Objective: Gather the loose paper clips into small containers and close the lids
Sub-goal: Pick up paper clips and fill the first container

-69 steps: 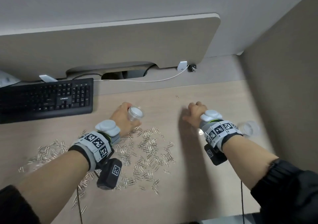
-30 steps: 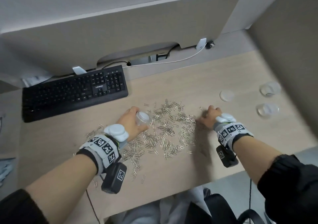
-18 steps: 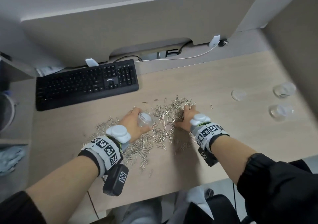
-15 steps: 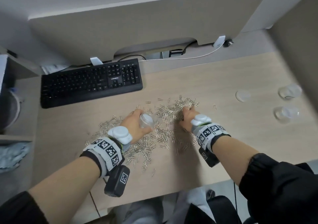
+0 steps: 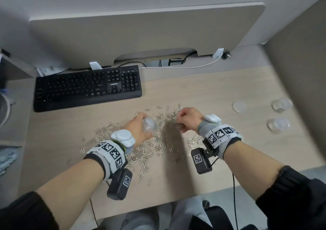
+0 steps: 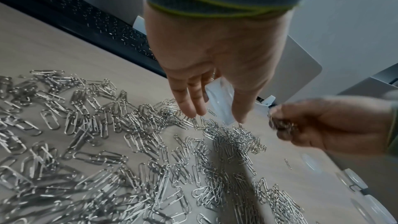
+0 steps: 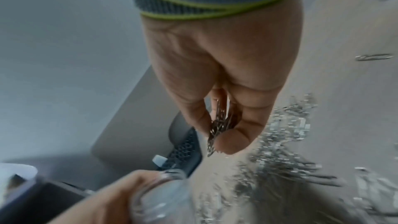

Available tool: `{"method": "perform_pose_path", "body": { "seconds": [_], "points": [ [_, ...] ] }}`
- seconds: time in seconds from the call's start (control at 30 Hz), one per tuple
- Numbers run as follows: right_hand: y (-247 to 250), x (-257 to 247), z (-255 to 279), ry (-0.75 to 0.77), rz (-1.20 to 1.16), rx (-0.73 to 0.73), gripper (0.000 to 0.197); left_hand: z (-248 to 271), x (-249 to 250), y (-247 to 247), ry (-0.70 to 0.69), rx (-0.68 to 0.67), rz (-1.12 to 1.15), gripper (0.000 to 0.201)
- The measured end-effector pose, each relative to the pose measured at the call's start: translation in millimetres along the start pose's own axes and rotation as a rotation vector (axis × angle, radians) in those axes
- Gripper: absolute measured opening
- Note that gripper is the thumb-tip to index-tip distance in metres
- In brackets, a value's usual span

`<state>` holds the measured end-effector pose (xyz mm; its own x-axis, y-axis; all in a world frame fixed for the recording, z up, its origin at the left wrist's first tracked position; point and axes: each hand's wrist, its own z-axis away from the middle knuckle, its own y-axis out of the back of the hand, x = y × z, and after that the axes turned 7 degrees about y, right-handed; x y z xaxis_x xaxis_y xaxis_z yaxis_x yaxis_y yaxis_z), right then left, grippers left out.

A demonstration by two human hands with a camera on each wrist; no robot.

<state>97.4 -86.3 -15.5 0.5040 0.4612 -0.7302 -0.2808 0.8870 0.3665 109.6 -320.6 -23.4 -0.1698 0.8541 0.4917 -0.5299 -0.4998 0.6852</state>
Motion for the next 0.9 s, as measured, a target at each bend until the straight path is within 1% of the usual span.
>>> {"method": "perform_pose_path", "body": {
  "seconds": [0.1, 0.17, 0.3, 0.37, 0.43, 0.53, 0.7, 0.77, 0.9],
  "points": [
    [-7.2, -26.7, 4.8, 0.098, -0.107, -0.005, 0.011, 0.3, 9.3, -1.6, -0.016, -0.032, 0.02, 0.066],
    [-15.0, -42.6, 8.7, 0.175, -0.088, -0.005, 0.013, 2.2, 15.2, -1.4, -0.03, -0.033, 0.046, 0.063],
    [-27.9, -62.3, 8.7, 0.288, 0.098, 0.017, 0.017, 4.8, 23.5, 3.1, -0.046, -0.027, 0.126, 0.067],
    [-32.7, -69.8, 10.7, 0.336, 0.213, 0.008, 0.012, 6.2, 24.4, 7.3, -0.039, -0.016, 0.121, 0.067],
    [-33.7, -74.5, 13.7, 0.371, 0.267, -0.017, 0.006, 5.5, 24.3, 9.4, -0.03, -0.01, 0.12, 0.066],
    [-34.6, -82.9, 17.8, 0.375, 0.25, -0.058, 0.008, 5.5, 21.5, 16.4, -0.022, -0.009, 0.116, 0.068],
    [-38.8, -92.5, 17.7, 0.348, 0.066, -0.086, 0.023, 6.2, 16.4, 25.3, -0.025, -0.015, 0.139, 0.068],
    [-40.9, -95.5, 18.1, 0.341, 0.006, -0.096, 0.024, 5.2, 15.9, 26.3, -0.027, 0.005, 0.151, 0.066],
    [-41.7, -96.1, 13.9, 0.35, -0.034, -0.126, 0.021, 1.9, 15.6, 26.4, -0.023, 0.033, 0.174, 0.064]
  ]
}}
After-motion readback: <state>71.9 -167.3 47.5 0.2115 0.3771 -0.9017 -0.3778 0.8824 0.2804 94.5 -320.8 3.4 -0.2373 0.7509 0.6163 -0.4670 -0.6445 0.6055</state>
